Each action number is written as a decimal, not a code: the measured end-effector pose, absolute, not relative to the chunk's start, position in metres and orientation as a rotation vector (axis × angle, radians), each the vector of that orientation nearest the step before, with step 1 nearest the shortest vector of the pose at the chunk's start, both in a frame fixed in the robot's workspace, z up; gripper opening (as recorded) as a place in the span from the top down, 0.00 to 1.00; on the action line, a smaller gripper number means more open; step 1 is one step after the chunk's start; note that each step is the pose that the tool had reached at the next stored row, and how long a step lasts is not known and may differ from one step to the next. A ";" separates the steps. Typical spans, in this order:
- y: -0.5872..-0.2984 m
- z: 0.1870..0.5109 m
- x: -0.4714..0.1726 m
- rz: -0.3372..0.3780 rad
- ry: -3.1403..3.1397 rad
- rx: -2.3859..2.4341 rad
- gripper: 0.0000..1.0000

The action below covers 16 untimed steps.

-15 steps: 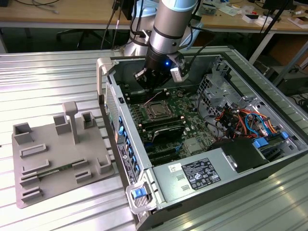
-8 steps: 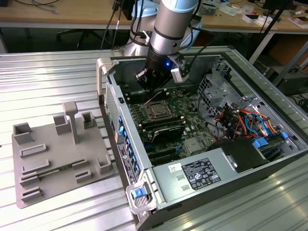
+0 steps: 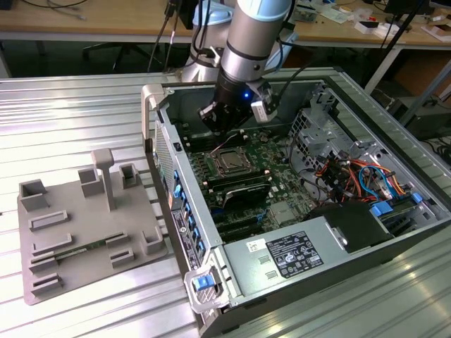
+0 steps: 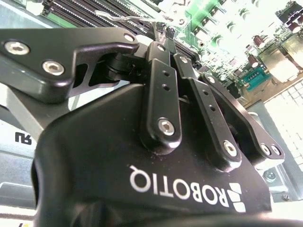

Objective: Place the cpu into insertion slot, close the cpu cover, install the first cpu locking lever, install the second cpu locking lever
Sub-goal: 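Install the first cpu locking lever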

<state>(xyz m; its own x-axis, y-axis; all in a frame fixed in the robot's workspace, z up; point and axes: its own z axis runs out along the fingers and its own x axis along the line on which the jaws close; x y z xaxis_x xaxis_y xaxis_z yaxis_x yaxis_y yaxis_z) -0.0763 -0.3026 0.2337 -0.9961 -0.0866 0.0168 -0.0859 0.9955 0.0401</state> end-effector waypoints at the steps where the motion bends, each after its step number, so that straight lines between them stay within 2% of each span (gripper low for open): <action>1: -0.303 0.233 -0.076 -0.061 -3.120 0.135 0.89; 16: -0.297 0.226 -0.072 -0.051 -3.119 0.135 0.89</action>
